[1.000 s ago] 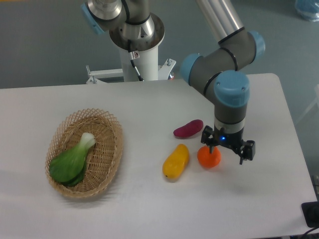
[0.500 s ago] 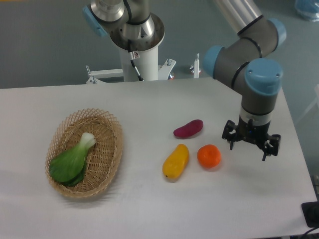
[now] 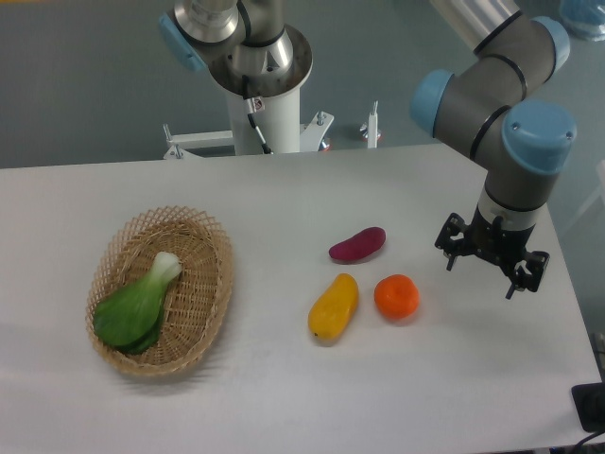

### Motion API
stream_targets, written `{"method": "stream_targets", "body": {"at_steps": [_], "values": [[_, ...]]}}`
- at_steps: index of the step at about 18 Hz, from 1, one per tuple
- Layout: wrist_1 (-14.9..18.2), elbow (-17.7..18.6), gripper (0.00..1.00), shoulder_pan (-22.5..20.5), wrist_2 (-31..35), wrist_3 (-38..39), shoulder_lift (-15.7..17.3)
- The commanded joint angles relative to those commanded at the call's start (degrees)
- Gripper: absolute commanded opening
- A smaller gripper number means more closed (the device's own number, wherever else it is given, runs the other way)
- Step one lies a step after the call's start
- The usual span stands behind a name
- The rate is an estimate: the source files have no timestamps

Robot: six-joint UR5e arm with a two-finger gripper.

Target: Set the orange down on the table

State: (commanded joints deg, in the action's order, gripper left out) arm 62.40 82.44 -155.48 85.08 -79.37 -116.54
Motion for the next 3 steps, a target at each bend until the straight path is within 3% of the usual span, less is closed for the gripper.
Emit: {"method": "stream_targets", "body": {"at_steps": [3], "values": [[-0.44,0.44,1.0,0.09,0.09,0.0,0.09]]}}
